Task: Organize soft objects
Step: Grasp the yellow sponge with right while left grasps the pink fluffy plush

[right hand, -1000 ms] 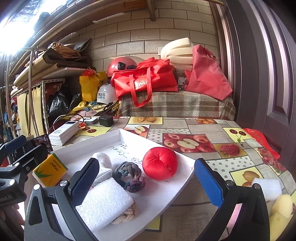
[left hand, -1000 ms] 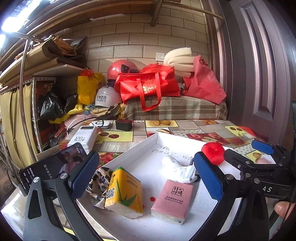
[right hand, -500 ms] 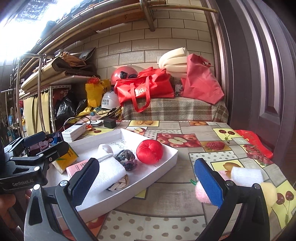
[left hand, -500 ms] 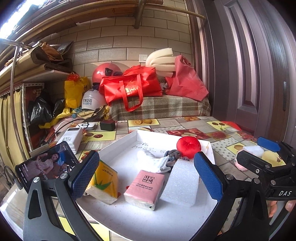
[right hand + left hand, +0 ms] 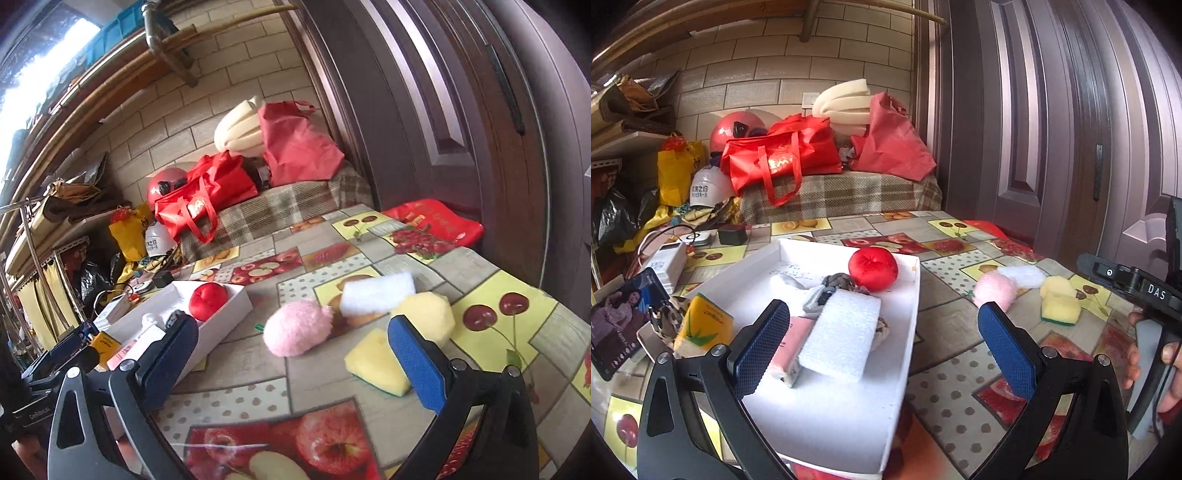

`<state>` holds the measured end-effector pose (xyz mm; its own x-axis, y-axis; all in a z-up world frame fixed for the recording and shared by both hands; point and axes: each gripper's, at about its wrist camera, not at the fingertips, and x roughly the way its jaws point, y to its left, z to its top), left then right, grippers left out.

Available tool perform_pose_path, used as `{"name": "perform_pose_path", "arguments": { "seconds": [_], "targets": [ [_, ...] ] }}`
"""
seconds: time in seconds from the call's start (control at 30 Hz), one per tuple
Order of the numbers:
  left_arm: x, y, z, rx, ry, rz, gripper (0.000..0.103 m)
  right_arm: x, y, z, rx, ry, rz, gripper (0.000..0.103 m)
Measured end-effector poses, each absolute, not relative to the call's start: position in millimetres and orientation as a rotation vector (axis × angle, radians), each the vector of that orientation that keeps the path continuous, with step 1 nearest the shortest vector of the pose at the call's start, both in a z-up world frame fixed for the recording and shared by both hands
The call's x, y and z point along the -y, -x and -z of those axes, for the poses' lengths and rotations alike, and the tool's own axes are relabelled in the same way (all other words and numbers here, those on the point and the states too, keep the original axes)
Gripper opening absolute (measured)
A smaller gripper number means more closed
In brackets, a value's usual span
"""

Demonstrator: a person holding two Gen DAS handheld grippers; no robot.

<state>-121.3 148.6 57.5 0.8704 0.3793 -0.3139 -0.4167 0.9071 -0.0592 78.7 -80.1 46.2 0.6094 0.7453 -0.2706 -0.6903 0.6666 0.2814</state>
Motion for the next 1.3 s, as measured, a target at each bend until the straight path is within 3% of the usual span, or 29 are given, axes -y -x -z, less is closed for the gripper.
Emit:
{"name": "perform_pose_path", "arguments": {
  "seconds": [0.2, 0.5, 1.03, 1.07, 1.13, 1.17, 1.3],
  "targets": [
    [-126.8, 114.5, -58.7, -0.307, 0.073, -0.367, 0.103, 114.3, -93.5, -51.2, -0.328, -0.045, -0.714, 0.103],
    [-110.0, 91.8, -57.1, -0.371, 0.065, -0.283, 0.103, 94.1, -117.1, -26.1, -0.595, 0.195, -0.814, 0.103],
    [-112.5, 53.0, -46.9, -0.51, 0.135, -0.259, 0.103, 39.5, -156.8, -0.6, -0.778, 0.342, -0.912, 0.102],
    [-112.9, 51.1, -46.2, -0.518, 0.14, -0.253, 0.103, 36.9, -156.1, -1.0, -0.772, 0.356, -0.922, 0.1],
    [-116.2, 42.6, -44.3, -0.537, 0.162, -0.241, 0.103, 34.5, -147.3, -2.6, -0.739, 0.399, -0.946, 0.065],
    [-118.0, 35.8, -43.2, -0.55, 0.173, -0.235, 0.103, 34.3, -141.0, -3.5, -0.714, 0.433, -0.944, 0.038],
    [-121.4, -8.6, -35.1, -0.636, 0.19, -0.2, 0.103, 49.5, -127.7, -5.1, -0.699, 0.416, -0.987, 0.038]
  ]
}}
